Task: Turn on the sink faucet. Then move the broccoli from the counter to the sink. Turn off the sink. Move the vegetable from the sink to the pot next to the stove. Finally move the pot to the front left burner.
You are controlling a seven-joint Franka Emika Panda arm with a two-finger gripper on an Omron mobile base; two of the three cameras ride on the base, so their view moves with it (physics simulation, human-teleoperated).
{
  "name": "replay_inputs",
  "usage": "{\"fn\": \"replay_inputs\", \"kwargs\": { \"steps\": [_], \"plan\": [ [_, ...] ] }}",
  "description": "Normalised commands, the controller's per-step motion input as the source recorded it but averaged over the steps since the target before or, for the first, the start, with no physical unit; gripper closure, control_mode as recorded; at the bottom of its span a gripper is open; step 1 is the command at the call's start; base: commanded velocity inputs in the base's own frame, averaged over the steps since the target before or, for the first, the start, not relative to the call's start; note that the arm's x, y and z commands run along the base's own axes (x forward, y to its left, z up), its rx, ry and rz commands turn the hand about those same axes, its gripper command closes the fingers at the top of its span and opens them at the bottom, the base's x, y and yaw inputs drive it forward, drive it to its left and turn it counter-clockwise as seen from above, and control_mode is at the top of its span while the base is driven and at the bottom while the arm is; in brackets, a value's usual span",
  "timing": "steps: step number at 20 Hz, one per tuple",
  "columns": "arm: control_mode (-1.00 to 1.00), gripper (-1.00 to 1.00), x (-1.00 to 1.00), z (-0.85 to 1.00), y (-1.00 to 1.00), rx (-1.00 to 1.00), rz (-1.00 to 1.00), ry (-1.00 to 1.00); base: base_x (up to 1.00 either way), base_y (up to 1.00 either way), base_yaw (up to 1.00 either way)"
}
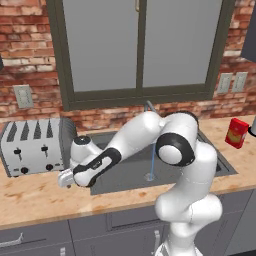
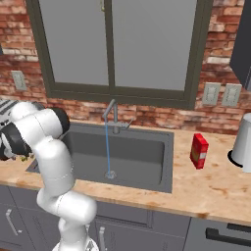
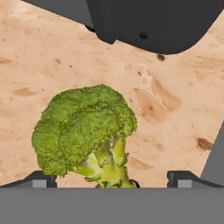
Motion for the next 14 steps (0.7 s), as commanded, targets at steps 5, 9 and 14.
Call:
{"fn": "replay_inputs", "kwargs": {
  "steps": [5,9,14],
  "plan": [
    [-1.0,-1.0,0.19,-0.14,0.27,0.0,0.01,0.0,0.0,0.0,0.0],
    [-1.0,-1.0,0.14,-0.12,0.21,0.0,0.0,0.0,0.0,0.0,0.0],
    [-1.0,1.0,0.09,-0.31,0.14,0.0,0.0,0.0,0.0,0.0,0.0]
  ]
}}
